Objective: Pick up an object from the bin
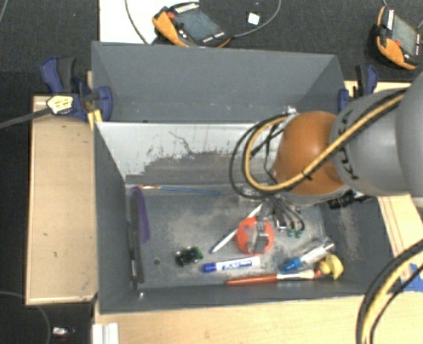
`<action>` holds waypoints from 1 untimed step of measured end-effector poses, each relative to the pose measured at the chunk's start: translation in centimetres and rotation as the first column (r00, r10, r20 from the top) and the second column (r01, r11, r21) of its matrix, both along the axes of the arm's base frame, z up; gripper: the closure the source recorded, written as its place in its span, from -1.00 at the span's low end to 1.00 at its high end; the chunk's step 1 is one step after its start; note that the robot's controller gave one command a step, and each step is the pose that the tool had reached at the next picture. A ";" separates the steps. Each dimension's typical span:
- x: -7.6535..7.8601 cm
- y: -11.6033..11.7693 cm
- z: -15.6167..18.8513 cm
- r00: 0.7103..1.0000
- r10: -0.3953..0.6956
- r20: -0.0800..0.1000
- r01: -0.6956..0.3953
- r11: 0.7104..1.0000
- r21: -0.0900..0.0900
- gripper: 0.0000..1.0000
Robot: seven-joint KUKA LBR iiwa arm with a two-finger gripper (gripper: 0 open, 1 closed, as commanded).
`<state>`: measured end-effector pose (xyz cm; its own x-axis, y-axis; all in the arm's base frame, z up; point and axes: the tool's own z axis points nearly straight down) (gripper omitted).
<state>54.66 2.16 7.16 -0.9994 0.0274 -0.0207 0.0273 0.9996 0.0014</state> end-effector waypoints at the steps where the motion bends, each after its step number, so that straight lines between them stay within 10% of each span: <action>1: 1.0 0.5 0.1 0.970 -0.242 -0.012 0.242 0.970 0.001 1.00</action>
Offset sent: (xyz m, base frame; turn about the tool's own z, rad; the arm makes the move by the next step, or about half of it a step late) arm 0.0000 0.0000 0.0000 0.0000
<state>55.61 2.62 7.27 -0.9632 0.2687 -0.0087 0.2687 0.9632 0.0016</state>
